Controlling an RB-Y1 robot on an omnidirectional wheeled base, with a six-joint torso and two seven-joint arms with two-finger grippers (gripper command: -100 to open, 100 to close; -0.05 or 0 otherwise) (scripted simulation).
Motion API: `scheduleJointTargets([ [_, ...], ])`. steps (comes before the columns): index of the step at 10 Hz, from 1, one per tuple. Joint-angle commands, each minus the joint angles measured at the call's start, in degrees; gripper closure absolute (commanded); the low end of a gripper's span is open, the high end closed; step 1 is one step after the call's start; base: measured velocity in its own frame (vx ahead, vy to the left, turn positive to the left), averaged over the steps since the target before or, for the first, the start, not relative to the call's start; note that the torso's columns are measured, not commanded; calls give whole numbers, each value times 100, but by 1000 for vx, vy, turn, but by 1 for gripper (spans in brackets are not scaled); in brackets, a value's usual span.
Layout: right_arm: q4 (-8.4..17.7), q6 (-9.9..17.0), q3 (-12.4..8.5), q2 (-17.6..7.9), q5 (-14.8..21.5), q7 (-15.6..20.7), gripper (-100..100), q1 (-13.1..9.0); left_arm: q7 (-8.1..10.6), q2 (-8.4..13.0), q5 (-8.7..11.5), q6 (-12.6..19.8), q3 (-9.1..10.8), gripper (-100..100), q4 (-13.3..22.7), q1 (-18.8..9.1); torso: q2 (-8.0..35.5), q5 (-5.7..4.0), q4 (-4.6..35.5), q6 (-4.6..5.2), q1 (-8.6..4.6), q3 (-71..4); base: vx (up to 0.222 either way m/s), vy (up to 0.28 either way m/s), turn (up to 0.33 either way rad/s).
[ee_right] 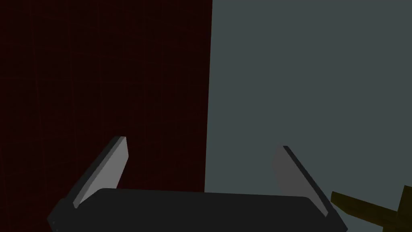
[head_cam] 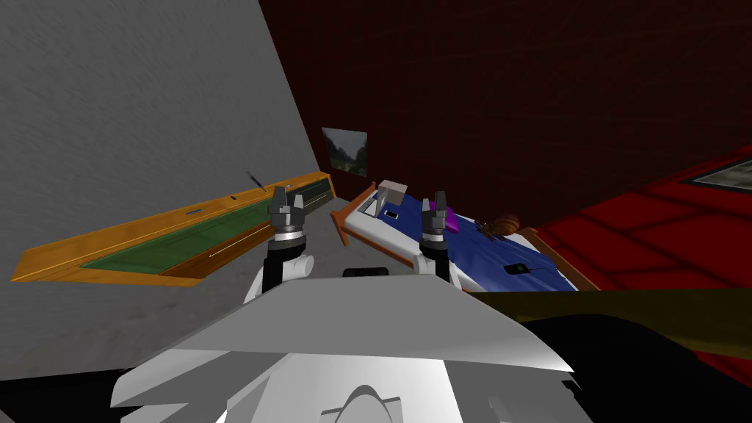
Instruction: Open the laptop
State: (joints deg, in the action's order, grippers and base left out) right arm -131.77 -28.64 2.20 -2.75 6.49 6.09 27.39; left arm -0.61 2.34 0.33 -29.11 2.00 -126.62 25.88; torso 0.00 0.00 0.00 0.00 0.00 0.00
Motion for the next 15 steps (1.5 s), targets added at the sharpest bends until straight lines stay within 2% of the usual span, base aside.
scheduleJointTargets([
  [1, 0, 0, 0, 0, 0, 0, 0, 0, 0, 0, 0, 0, 0, 0, 0, 0, 232, 0, 235, 0, 0, -467, 0, 0, 0],
  [9, -2, -1, 0, 0, 0, 0, 0, 0, 0, 0, 0, -1, 0, 0, -2, 0, 3539, 0, 3537, 0, 0, -7073, 0, 0, 0],
  [10, 66, 74, -73, -184, 89, 91, -100, -7, 0, 0, 0, -1, 0, 0, -2, 0, 3962, 0, 3960, 0, 0, -7919, 30, 39, 32],
  [12, 217, 241, -235, -414, 287, 294, -100, -24, 0, -1, 0, 0, -1, 0, 1, 1, 4192, 8, 4201, -1, 29, -8435, 69, 131, 48],
  [13, 351, 384, -374, -560, 456, 467, -100, -39, 0, -2, 0, 0, -2, 0, 1, 1, 4207, 9, 4217, -1, 30, -8461, 108, 159, 60],
  [15, 501, 541, -526, -709, 640, 656, -100, -56, 0, -2, 0, 0, -2, 0, 1, 2, 4223, 2, 4226, 1, 7, -8461, 96, 160, 46],
])
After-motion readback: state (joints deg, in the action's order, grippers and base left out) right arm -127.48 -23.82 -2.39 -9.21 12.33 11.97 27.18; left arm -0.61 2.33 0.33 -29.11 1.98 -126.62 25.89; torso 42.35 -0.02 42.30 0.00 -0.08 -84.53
